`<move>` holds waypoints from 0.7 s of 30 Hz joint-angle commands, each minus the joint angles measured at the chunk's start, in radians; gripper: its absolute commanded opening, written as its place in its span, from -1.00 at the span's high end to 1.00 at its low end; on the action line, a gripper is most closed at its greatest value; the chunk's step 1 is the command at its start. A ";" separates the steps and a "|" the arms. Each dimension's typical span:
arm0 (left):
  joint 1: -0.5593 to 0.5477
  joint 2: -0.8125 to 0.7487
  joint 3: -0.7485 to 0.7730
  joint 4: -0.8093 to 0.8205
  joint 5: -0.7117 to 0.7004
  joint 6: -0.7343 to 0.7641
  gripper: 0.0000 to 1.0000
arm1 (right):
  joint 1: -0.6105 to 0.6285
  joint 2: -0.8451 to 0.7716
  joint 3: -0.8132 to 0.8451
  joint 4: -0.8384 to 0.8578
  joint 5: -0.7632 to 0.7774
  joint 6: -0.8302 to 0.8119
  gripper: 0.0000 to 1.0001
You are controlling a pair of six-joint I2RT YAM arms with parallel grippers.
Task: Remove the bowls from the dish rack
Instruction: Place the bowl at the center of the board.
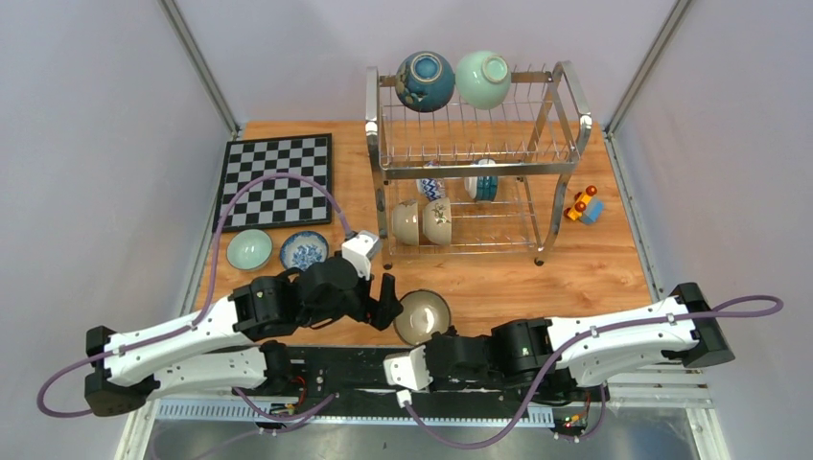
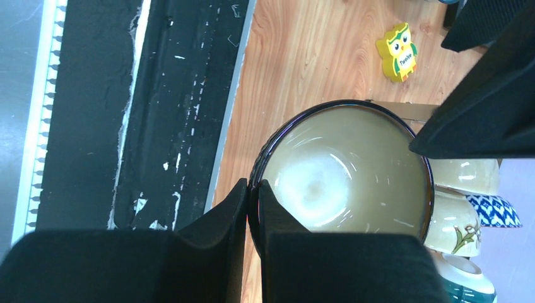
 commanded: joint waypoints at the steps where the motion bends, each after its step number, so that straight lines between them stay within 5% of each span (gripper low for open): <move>1: -0.008 0.048 0.030 0.012 -0.030 0.004 -0.86 | 0.027 -0.016 -0.014 0.018 0.015 0.011 1.00; 11: -0.011 0.119 0.047 0.044 0.017 0.012 -0.82 | 0.030 -0.025 -0.027 0.058 0.007 0.028 1.00; 21: -0.023 0.197 0.034 0.038 0.028 0.015 -0.51 | 0.030 -0.015 -0.027 0.086 0.005 0.011 1.00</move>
